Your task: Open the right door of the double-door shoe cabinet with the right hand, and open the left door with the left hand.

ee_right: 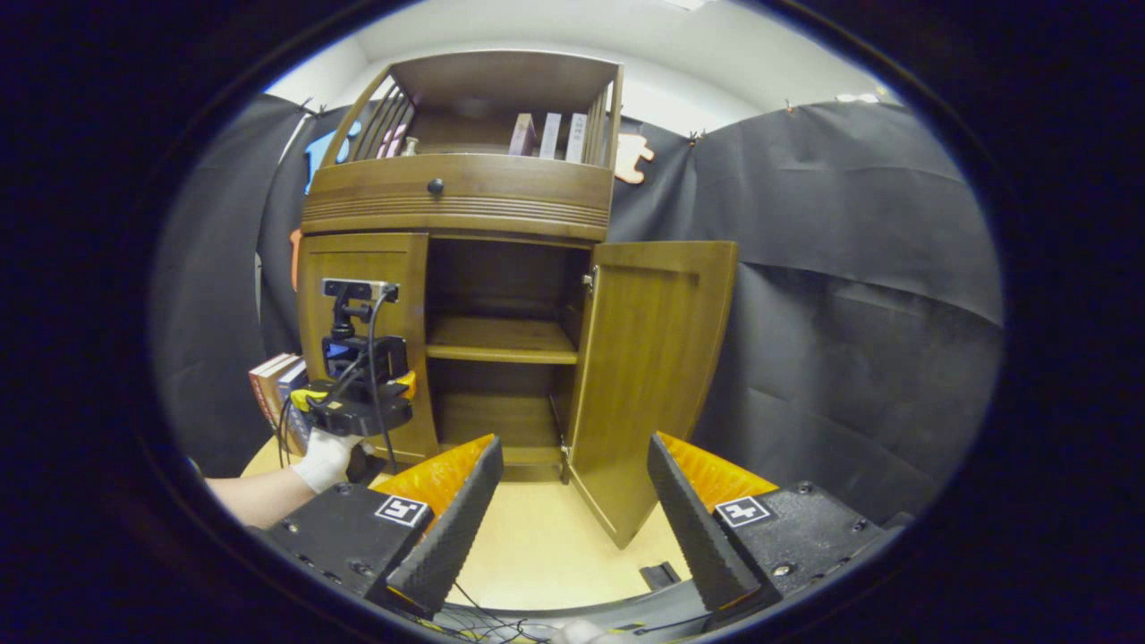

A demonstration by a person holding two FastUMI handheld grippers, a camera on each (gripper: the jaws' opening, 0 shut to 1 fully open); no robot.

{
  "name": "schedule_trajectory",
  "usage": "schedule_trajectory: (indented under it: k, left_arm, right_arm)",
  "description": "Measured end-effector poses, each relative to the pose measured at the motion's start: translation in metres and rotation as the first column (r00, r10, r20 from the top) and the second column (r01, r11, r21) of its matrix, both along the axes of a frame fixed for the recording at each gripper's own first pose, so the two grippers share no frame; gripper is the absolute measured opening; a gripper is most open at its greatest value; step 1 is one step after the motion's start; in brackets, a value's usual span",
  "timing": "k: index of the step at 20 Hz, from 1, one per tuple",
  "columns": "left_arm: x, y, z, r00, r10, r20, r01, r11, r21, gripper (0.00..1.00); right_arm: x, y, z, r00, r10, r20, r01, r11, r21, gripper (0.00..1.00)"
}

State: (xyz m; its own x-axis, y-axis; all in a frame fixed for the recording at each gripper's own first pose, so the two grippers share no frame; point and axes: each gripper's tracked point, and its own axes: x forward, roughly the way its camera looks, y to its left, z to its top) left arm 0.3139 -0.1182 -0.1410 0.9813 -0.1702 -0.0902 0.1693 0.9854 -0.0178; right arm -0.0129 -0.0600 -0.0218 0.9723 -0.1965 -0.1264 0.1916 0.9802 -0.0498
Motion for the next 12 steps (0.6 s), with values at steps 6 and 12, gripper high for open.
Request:
schedule_trajectory:
  k: [6, 12]
  left_arm:
    - [-0.027, 0.001, -0.001, 0.997, -0.083, 0.002, 0.083, 0.996, -0.013, 0.22]
    - [-0.063, 0.012, 0.000, 0.988, -0.156, -0.011, 0.156, 0.987, -0.043, 0.13]
  right_arm:
    - [0.000, -0.001, -0.003, 1.000, 0.016, -0.002, -0.016, 0.999, 0.028, 1.00]
    - [-0.001, 0.001, -0.009, 0.999, 0.040, 0.006, -0.040, 0.999, 0.032, 1.00]
